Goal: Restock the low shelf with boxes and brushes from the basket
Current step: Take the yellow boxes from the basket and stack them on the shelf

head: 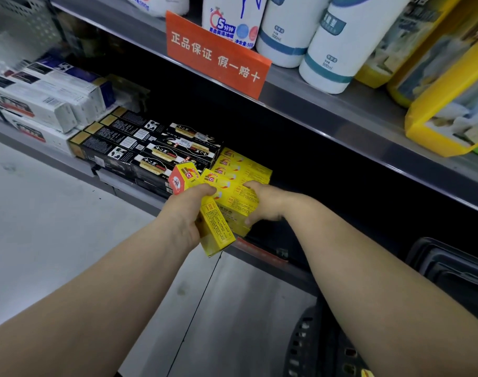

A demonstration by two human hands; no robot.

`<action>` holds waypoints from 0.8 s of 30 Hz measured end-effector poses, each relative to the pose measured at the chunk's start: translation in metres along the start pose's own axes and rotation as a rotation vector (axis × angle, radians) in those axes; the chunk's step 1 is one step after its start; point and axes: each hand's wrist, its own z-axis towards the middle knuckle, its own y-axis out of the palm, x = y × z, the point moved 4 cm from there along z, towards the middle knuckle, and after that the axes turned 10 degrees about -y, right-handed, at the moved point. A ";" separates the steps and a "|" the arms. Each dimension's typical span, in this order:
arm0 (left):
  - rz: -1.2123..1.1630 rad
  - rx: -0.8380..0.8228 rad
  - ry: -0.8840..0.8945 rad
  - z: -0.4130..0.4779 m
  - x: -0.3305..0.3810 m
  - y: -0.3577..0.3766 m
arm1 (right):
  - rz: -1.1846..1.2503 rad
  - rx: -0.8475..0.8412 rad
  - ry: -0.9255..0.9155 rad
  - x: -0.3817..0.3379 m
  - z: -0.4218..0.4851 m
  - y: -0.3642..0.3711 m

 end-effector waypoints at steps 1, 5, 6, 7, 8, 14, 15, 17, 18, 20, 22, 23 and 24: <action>-0.007 0.010 0.008 0.001 0.000 0.000 | 0.009 0.006 -0.004 0.000 0.000 -0.001; -0.036 0.024 0.054 0.003 0.002 0.000 | 0.228 0.187 -0.081 -0.012 -0.013 -0.021; -0.038 0.014 0.071 0.003 0.003 0.001 | 0.345 0.227 -0.139 -0.018 -0.017 -0.026; -0.041 0.008 0.090 0.002 0.005 0.001 | 0.456 0.218 -0.191 -0.026 -0.023 -0.028; -0.047 0.010 0.108 0.001 0.006 0.002 | 0.537 0.163 -0.241 -0.034 -0.028 -0.028; 0.038 -0.088 0.228 -0.004 0.011 0.016 | 0.405 0.202 -0.301 -0.050 -0.030 -0.033; 0.086 -0.072 0.232 -0.003 0.010 0.016 | 0.451 0.281 -0.281 -0.044 -0.029 -0.039; 0.161 -0.013 0.165 0.003 0.005 0.015 | 0.392 0.439 -0.206 -0.026 -0.026 -0.051; 0.184 0.018 0.124 0.006 0.003 0.014 | 0.302 0.496 -0.159 -0.016 -0.024 -0.054; 0.247 0.060 0.073 0.008 -0.002 0.011 | 0.136 0.548 -0.073 0.000 -0.017 -0.053; 0.298 0.052 0.077 0.010 -0.005 0.012 | 0.081 0.501 -0.002 0.007 -0.006 -0.044; 0.312 0.048 0.084 0.012 -0.005 0.012 | 0.095 0.452 0.033 0.008 0.001 -0.037; 0.318 0.046 0.089 0.013 -0.005 0.013 | 0.115 0.394 0.058 0.009 0.007 -0.029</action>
